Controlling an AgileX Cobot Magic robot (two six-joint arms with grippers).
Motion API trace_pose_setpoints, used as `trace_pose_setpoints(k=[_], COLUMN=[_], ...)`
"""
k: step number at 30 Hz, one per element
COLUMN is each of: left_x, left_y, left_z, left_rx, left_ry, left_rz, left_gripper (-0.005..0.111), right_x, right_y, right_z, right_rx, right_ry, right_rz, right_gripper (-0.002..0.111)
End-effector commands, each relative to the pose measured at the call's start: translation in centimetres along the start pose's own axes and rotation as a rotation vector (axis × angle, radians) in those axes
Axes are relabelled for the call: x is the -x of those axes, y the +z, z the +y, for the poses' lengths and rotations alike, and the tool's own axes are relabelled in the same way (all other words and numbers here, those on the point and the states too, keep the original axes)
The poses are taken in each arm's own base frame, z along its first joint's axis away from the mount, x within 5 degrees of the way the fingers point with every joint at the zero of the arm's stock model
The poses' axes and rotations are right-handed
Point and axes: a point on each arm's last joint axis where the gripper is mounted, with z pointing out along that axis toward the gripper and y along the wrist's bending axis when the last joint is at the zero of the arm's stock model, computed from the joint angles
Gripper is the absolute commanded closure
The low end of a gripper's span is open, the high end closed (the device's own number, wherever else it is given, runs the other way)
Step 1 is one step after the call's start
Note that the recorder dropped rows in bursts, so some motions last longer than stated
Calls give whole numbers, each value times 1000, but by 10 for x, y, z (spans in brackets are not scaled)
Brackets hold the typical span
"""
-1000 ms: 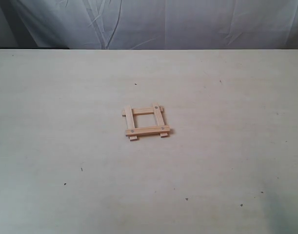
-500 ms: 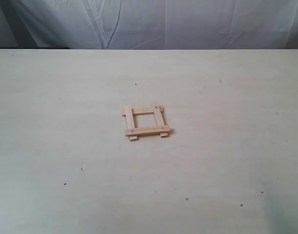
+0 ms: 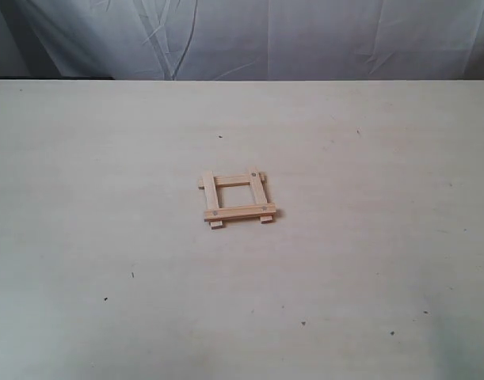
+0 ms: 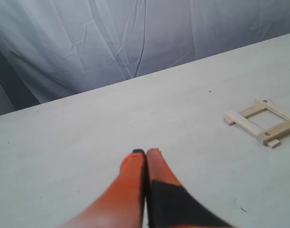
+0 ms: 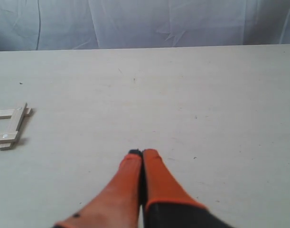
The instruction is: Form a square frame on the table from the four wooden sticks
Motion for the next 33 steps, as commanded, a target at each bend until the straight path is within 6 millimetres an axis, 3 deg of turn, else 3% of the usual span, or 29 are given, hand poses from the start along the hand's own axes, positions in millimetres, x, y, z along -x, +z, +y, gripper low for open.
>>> trace_pose_setpoints(k=[1, 5, 13, 25, 33], left_x=[-18, -28, -27, -27, -27], left_y=[4, 8, 8, 8, 8], left_z=[-3, -4, -5, -5, -4], left_rx=[10, 10, 5, -6, 14], left_ry=[1, 1, -34, -227, -192], left_rz=[-18, -11, -27, -29, -23], left_gripper=[107, 107, 107, 107, 107], right_x=[1, 1, 1, 1, 1], right_y=[0, 0, 0, 0, 0], right_z=[0, 0, 0, 0, 0], right_rx=[-4, -4, -4, -4, -4], right_ry=[4, 4, 4, 4, 4], right_rz=[-20, -20, -20, -16, -16], right_gripper=[108, 108, 108, 108, 108])
